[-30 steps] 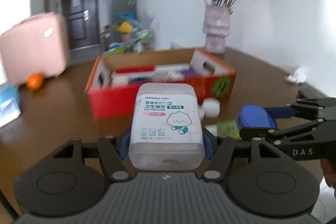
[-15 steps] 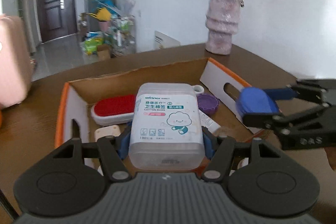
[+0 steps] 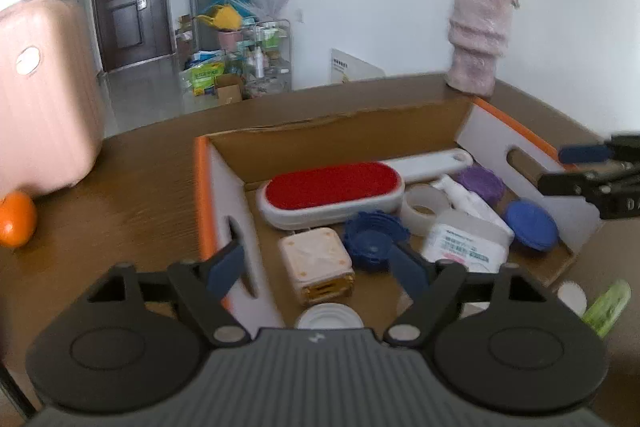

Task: Organize rigid objects
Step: 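Carry the swab box and blue lid into the box and release both, then withdraw both tools from the box, then grasp the green spray bottle with right tool while left tool grasps a white round cap, then carry the spray bottle and white cap into the box and release both, then withdraw both tools from the box, then grasp the white ridged cap on the table with right tool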

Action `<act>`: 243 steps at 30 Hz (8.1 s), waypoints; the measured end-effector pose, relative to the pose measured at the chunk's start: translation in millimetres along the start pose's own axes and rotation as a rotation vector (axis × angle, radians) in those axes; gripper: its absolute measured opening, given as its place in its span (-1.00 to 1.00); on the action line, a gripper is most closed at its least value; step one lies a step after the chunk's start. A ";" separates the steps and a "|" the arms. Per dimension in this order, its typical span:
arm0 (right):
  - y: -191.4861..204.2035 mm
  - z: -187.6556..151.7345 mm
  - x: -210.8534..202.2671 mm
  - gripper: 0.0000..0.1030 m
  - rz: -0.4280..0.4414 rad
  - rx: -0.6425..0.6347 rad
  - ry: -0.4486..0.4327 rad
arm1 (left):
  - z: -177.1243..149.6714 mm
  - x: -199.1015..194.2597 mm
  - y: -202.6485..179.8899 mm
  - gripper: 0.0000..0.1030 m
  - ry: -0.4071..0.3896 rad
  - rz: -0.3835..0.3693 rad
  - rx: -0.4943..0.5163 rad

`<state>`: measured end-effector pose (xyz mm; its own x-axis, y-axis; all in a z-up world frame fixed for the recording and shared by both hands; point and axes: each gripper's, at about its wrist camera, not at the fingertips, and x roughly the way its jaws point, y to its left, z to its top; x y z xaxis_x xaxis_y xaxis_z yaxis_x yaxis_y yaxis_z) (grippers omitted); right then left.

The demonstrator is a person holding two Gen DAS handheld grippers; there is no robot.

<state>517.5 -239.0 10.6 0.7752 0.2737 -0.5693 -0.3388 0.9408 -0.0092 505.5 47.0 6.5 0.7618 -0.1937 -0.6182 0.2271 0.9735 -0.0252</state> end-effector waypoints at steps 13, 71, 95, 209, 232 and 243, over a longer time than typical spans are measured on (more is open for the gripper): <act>0.2 3.2 -77.8 0.41 -0.031 -0.004 -0.073 | 0.8 -91.7 -24.7 0.69 -0.106 0.065 -0.097; 10.0 -141.8 -110.3 -0.42 0.229 -0.195 0.004 | -102.2 -67.9 -145.8 0.89 -0.022 0.058 -0.039; -34.2 -168.9 -128.3 -0.41 -0.010 0.099 0.002 | -94.4 -51.2 -178.4 -0.23 0.021 0.066 -0.035; -16.4 -180.9 -172.1 0.82 0.005 0.141 -0.084 | -142.4 -124.6 -187.1 0.98 -0.093 0.222 -0.190; -7.9 -111.7 -52.7 -0.27 0.018 0.101 0.023 | -82.7 -32.1 -138.8 -0.61 0.065 0.136 -0.269; 42.6 -137.4 -147.5 -0.27 0.102 0.072 -0.046 | -118.4 -122.9 -150.3 -0.66 -0.001 0.126 -0.268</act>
<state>315.4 -266.7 -18.8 0.7629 0.3755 -0.5262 -0.3788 0.9193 0.1068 305.9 -61.2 -6.8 0.7745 -0.0690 -0.6288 -0.0379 0.9872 -0.1551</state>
